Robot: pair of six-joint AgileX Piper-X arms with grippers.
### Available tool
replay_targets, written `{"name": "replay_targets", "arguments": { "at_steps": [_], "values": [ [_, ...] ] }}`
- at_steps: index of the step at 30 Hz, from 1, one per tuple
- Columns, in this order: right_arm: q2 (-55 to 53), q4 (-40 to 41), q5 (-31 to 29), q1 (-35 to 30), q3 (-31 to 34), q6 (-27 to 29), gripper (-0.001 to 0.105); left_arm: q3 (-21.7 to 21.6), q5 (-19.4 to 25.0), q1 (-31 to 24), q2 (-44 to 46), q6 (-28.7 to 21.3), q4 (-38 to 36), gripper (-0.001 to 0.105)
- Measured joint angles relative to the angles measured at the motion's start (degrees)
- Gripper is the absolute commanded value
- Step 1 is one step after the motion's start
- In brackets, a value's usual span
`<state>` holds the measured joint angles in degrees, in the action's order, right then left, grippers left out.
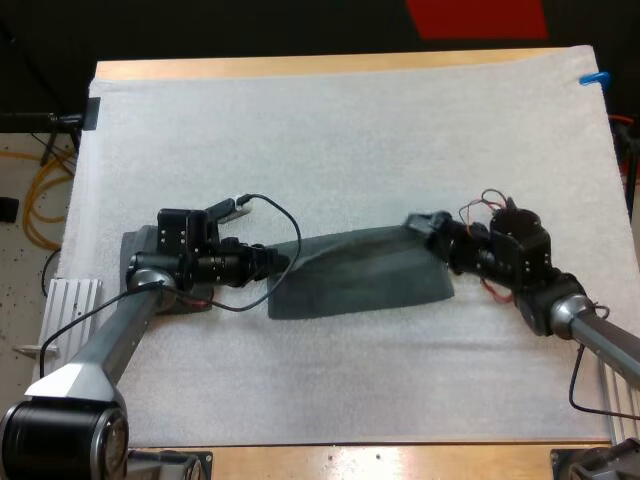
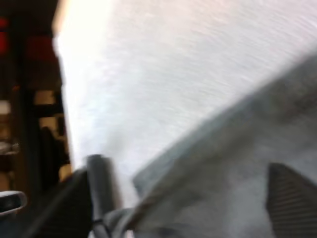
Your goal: Pick towel from pile fold and stack
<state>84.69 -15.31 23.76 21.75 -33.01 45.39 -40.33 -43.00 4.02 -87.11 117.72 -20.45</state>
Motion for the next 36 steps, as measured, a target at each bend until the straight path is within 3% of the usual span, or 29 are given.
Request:
{"name": "replay_targets", "arguments": {
  "at_steps": [5,9,17,28,32,36],
  "values": [
    [-2.82,0.1,0.01,0.0,-2.36,5.72,0.073,-0.89,0.0,0.0,3.15,-3.79,0.0,0.036],
    [-6.87,6.43,-2.29,0.0,-4.97,12.47,0.073,-1.3,0.43,0.0,10.18,-6.05,-0.3,0.036],
    [-14.28,27.07,-9.27,0.0,-10.08,27.57,0.073,-1.38,4.75,0.0,27.0,-12.3,-10.64,0.061],
    [-18.07,54.8,-21.54,0.0,-19.28,43.97,0.073,-1.44,7.84,0.0,47.09,-13.16,-28.77,0.061],
    [-18.07,58.6,-25.8,-0.43,-20.69,47.72,0.073,-1.44,7.84,0.0,51.48,-12.37,-32.62,0.061],
    [-17.05,59.1,-25.91,-4.11,-20.68,48.48,0.073,-1.53,7.84,0.0,53.37,-11.83,-33.49,0.061]
  ]
}}
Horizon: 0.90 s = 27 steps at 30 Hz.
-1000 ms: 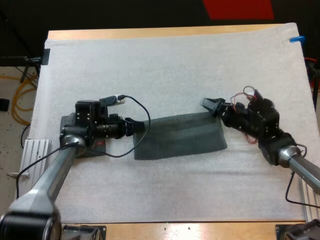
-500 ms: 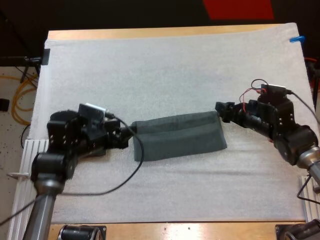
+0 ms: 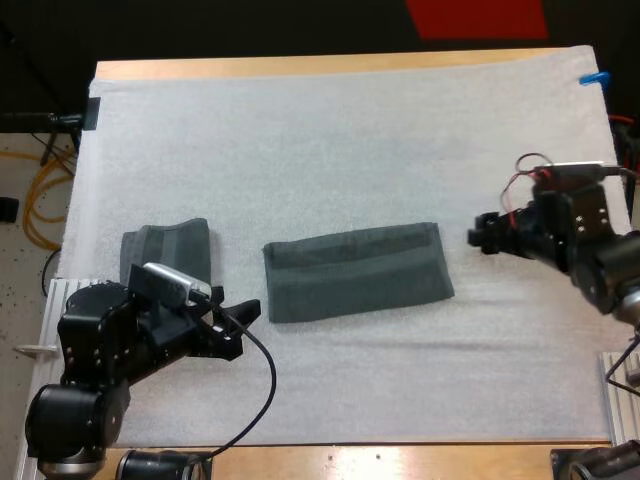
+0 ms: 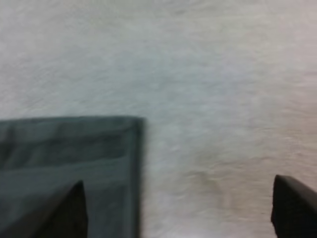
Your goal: Pick towel from pile fold and stack
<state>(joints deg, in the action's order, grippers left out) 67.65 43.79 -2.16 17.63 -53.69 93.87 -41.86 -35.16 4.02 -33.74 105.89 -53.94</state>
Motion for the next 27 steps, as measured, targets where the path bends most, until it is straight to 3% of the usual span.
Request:
{"name": "replay_targets", "arguments": {
  "at_steps": [3,12,19,27],
  "values": [
    [2.9,-0.01,3.12,-4.82,0.0,0.54,0.073,-0.14,0.0,0.0,0.01,0.13,0.01,0.061],
    [16.63,-3.19,23.19,-15.85,0.0,1.64,0.073,-0.14,-0.13,0.0,0.01,0.32,-0.11,0.061],
    [25.83,-8.03,37.35,-15.71,0.0,1.65,0.073,-0.14,-0.13,0.0,0.01,0.46,-0.33,0.061],
    [30.85,-9.54,39.31,-11.07,0.0,1.5,0.073,-0.14,-0.13,0.0,0.01,1.64,-0.44,0.061]
  ]
}}
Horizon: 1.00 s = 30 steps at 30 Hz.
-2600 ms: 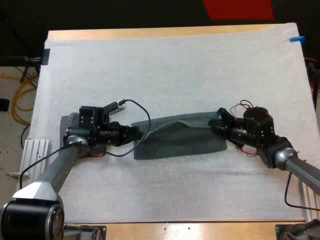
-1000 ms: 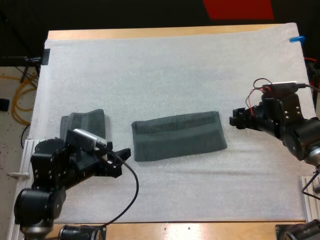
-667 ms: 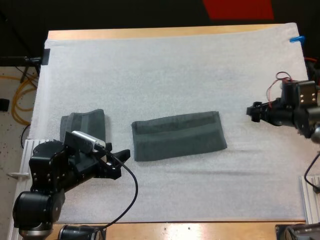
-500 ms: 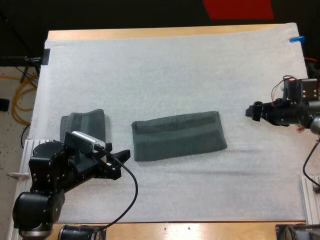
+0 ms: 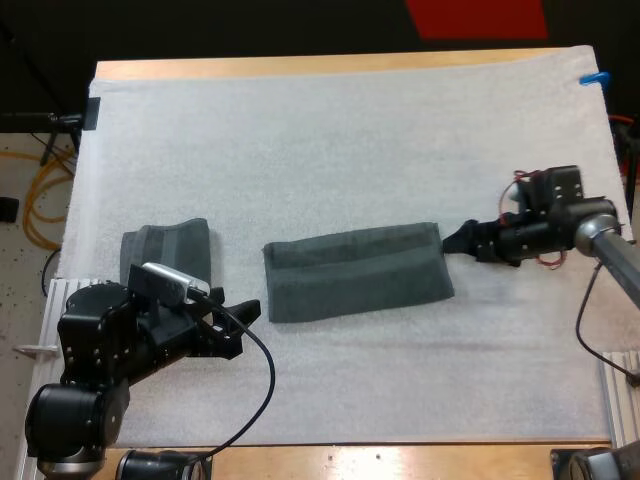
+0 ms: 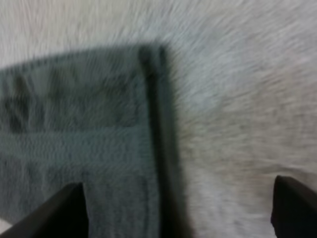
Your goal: Pick towel from pile fold and stack
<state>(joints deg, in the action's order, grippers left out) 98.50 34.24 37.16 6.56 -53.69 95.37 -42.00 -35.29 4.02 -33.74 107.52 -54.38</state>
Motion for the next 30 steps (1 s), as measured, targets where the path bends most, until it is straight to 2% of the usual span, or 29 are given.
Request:
{"name": "replay_targets", "arguments": {
  "at_steps": [11,18,20,22,24,25,27,29,30],
  "values": [
    [3.41,-4.26,3.28,5.84,-0.71,-5.75,0.073,0.0,0.0,0.0,0.0,-0.02,-0.88,0.061],
    [4.96,-5.22,5.64,6.71,-1.34,-8.42,0.072,0.0,-0.14,0.0,0.0,-0.02,-0.88,0.061],
    [4.98,-5.36,5.99,6.71,-1.34,-8.76,0.069,0.0,-0.13,0.0,0.0,-0.02,-0.88,0.061],
    [5.28,-5.48,6.39,6.79,-1.34,-8.79,0.061,0.0,-0.13,0.0,0.0,-0.02,-0.88,0.061],
    [5.62,-5.49,6.16,6.97,-1.34,-8.79,0.04,0.0,-0.13,0.0,0.0,-0.02,-0.88,0.061],
    [5.83,-5.49,5.65,6.94,-1.29,-8.79,0.034,0.0,-0.13,0.0,0.0,-0.02,-0.88,0.061],
    [6.14,-5.37,4.43,7.09,-1.08,-8.79,0.01,0.0,-0.13,0.0,0.0,-0.02,-0.88,0.061],
    [6.36,-5.0,3.8,7.11,-1.04,-8.85,0.0,0.0,-0.13,0.0,0.0,-0.02,-0.88,0.061],
    [6.37,-4.84,3.71,7.21,-0.93,-8.83,0.0,0.0,-0.13,0.0,0.0,-0.02,-0.88,0.061]
  ]
}}
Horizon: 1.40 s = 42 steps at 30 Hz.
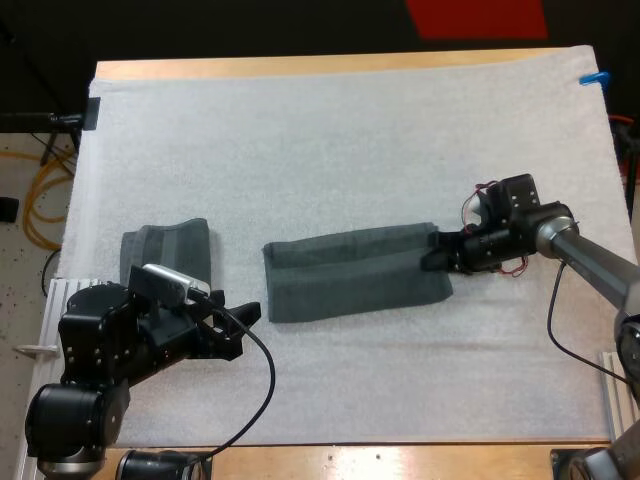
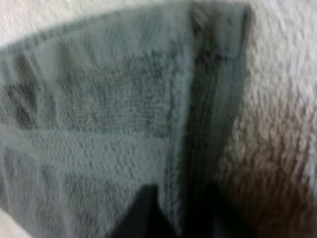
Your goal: Pick towel from pile fold and stack
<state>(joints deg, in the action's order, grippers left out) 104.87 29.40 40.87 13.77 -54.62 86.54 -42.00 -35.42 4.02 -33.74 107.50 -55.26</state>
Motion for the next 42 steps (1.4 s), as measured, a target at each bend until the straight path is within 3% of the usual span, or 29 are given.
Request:
{"name": "replay_targets", "arguments": {
  "at_steps": [5,12,18,21,25,34,42],
  "values": [
    [-1.98,2.45,-3.98,0.12,0.18,2.17,0.0,0.0,0.0,0.0,0.0,0.0,0.0,0.061],
    [-10.51,11.18,-22.92,0.23,0.16,9.85,0.0,0.0,0.0,0.0,0.0,0.0,0.0,0.061],
    [-17.23,17.41,-42.59,0.23,0.16,15.1,0.0,0.0,0.0,0.0,0.0,0.0,0.0,0.061],
    [-19.1,18.82,-47.79,0.23,-0.25,16.38,0.0,0.0,0.0,0.0,0.0,0.0,0.0,0.061],
    [-19.65,19.54,-48.11,1.07,-2.41,14.47,0.0,0.0,-0.05,0.0,0.0,0.0,0.0,0.061],
    [-18.51,17.23,-37.06,10.92,-4.39,3.56,0.0,0.0,-1.04,0.0,0.0,0.0,0.0,0.061],
    [-11.89,9.94,-28.64,18.41,-4.39,-7.4,0.0,0.0,-2.44,0.0,0.0,0.0,0.0,0.061]
  ]
}}
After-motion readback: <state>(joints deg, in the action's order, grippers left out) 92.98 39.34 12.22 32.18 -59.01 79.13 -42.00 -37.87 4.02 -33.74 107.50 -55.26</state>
